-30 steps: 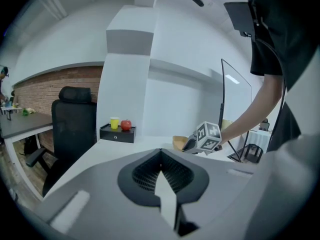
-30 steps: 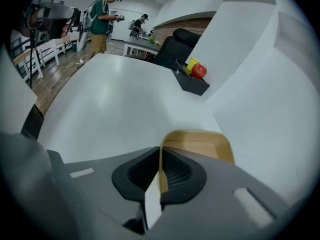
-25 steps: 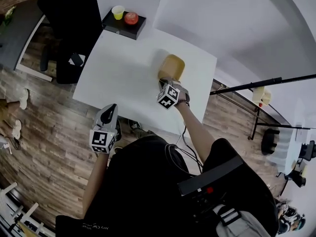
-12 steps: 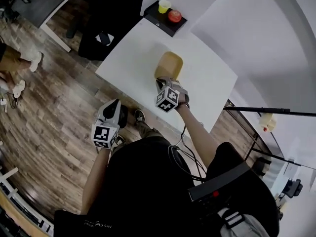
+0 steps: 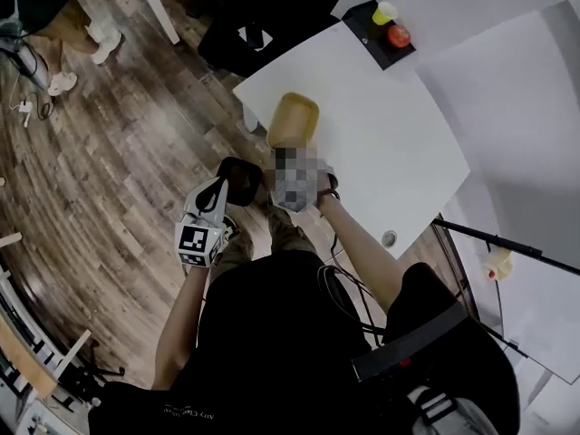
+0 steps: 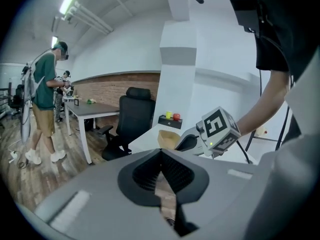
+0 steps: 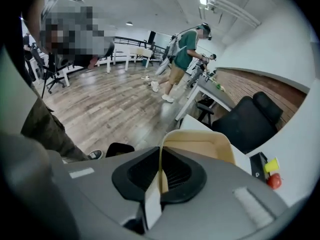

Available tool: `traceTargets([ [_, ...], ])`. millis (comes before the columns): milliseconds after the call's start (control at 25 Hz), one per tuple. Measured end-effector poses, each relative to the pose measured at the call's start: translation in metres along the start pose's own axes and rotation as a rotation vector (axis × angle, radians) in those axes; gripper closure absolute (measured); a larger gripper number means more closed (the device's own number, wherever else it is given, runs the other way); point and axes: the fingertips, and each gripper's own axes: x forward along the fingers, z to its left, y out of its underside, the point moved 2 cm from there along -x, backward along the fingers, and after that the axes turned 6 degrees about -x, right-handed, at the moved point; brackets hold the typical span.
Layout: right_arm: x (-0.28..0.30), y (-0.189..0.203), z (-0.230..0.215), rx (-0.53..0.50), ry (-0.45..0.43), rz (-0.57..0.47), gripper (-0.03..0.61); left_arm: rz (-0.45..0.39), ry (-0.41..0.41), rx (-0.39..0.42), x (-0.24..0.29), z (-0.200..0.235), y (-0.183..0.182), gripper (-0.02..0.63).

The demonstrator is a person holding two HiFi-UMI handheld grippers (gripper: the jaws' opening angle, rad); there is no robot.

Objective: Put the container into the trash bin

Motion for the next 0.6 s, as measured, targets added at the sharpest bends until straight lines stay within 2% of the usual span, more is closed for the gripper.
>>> traceTargets([
  [280, 0.036, -0.029, 0.090, -0.082, -0.117, -0.007, 0.546, 0.051, -0.047, -0.041, -0.039, 0.022, 0.044, 0.615],
  [480, 0.064, -0.030, 0.148, -0.253, -0.160, -0.005, 0.546, 0.085, -0.063, -0.067, -0.055, 0.029, 0.082, 0.615],
  [600, 0.082, -0.026, 0.175, -0.321, -0.185, -0.004, 0.546, 0.101, -0.062, -0.077, -0.059, 0.035, 0.103, 0.615],
])
